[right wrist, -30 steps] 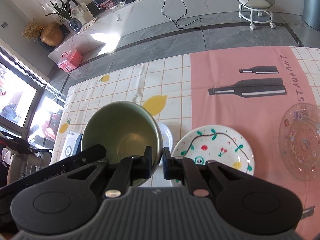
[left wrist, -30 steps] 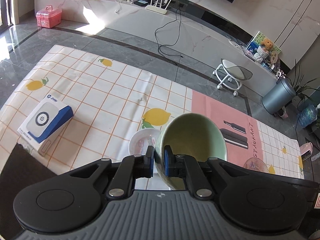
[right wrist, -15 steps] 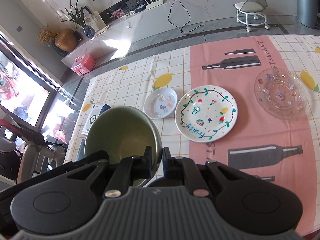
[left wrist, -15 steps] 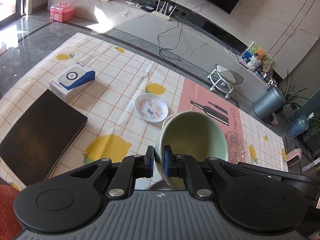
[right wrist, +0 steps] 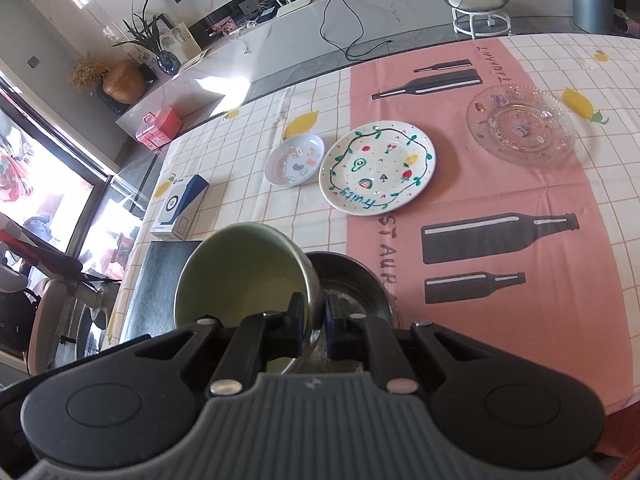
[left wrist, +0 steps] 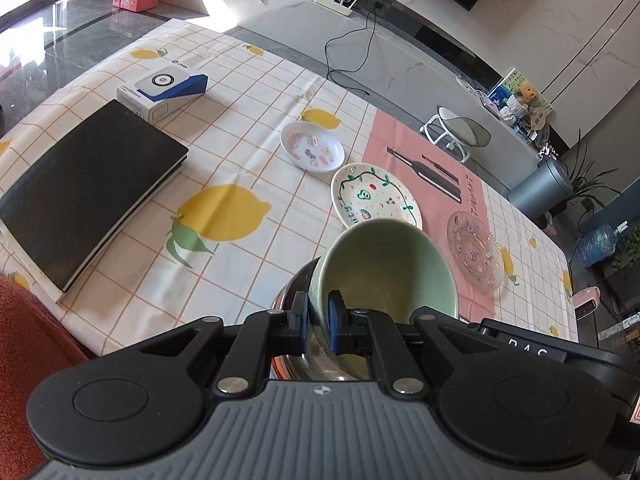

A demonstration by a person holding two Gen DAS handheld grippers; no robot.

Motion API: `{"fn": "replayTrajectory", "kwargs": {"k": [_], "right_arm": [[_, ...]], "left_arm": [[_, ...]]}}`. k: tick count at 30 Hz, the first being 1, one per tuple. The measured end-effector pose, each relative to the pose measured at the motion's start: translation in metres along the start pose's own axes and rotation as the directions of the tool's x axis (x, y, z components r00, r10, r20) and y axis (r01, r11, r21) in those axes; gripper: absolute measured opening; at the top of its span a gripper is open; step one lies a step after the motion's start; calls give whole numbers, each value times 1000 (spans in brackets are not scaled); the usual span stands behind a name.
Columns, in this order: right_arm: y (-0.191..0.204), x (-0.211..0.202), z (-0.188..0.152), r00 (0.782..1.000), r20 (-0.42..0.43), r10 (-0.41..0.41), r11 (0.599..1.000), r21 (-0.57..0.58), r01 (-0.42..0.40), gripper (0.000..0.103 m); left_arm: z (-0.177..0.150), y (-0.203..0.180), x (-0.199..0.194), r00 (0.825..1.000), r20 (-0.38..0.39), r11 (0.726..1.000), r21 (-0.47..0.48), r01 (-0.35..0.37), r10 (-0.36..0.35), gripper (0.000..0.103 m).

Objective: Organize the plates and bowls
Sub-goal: 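Carry the green bowl and lower it into the stacked steel bowls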

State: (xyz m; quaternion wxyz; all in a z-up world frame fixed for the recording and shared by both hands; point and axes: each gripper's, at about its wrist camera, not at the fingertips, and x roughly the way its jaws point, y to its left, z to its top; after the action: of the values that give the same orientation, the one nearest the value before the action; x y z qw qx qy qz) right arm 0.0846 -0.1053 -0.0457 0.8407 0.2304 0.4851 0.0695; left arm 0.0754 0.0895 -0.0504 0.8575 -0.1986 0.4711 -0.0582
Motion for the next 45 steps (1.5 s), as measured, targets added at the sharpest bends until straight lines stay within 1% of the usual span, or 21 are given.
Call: {"fn": "replayTrajectory", "kwargs": {"k": [6, 10, 20, 36, 40, 43, 45], "right_arm": [[-14, 6, -2, 999, -20, -28, 1000, 13, 28, 8], [-21, 15, -5, 998, -51, -37, 999, 27, 39, 7], [-26, 29, -8, 995, -87, -41, 999, 21, 43, 6], [-26, 32, -8, 995, -78, -58, 998, 7, 59, 6], [-26, 32, -8, 995, -79, -58, 998, 4, 58, 6], [-26, 32, -8, 995, -82, -56, 998, 5, 57, 7], [-25, 32, -8, 995, -82, -59, 998, 3, 59, 7]], "left_arm": [[-10, 0, 13, 998, -56, 1000, -6, 15, -15, 12], [-14, 1, 20, 997, -77, 1000, -3, -3, 3, 12], [-17, -5, 24, 994, -90, 997, 57, -48, 53, 13], [-12, -13, 29, 990, -114, 991, 112, -69, 82, 15], [-11, -14, 27, 989, -117, 990, 120, -71, 85, 17], [-8, -17, 24, 990, -111, 989, 133, -72, 87, 20], [-7, -18, 23, 991, -104, 987, 144, -75, 90, 21]]}}
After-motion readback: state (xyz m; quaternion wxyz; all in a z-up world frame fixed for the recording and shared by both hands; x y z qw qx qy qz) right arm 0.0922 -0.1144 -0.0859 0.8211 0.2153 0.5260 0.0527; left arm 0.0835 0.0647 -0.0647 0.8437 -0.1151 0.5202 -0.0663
